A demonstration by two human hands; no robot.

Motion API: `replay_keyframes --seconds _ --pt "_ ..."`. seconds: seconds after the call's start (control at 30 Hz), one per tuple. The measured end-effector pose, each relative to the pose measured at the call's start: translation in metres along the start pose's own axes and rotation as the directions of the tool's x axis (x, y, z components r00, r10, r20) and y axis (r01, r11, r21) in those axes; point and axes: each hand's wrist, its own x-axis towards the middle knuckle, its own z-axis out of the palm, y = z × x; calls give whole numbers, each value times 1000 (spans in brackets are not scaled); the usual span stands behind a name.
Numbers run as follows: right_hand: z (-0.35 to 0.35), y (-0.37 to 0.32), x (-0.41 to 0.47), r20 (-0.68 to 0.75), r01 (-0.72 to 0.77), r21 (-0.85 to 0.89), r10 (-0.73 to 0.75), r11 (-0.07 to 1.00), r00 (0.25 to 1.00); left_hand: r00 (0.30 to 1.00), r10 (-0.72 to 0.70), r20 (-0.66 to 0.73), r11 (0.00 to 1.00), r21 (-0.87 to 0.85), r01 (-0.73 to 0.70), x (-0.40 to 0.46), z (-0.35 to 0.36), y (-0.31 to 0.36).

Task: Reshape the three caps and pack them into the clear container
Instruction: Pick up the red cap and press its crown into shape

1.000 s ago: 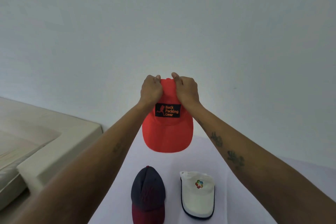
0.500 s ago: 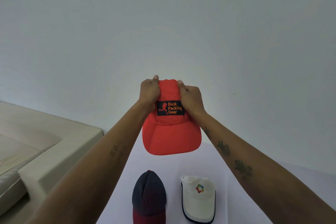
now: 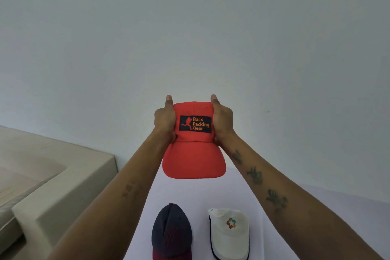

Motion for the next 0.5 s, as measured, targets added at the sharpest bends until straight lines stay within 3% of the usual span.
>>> replay_keyframes --seconds 0.1,0.17,0.23,0.3,0.33,0.43,0.5 --pt "1 0 3 -16 -2 57 3 998 1000 995 103 -12 995 -12 -103 0 0 3" --pt "-5 -4 7 -61 52 -19 -53 998 997 949 315 16 935 164 -314 -2 -3 1" --pt "-13 -8 15 -124 101 -95 -112 990 986 894 424 142 786 433 -441 -7 -14 -6" --pt "-20 -14 25 -162 174 -192 -206 966 965 876 385 291 576 665 -475 -12 -32 -17" --pt "-24 -17 30 -172 203 -232 -246 951 954 855 334 396 489 703 -517 -17 -40 -23" --pt "-27 -22 40 -210 222 -252 -277 942 938 713 109 693 443 608 -659 -29 -49 -40" --pt "-24 -22 41 -233 193 -218 -243 957 942 651 89 754 408 568 -714 -26 -42 -54"
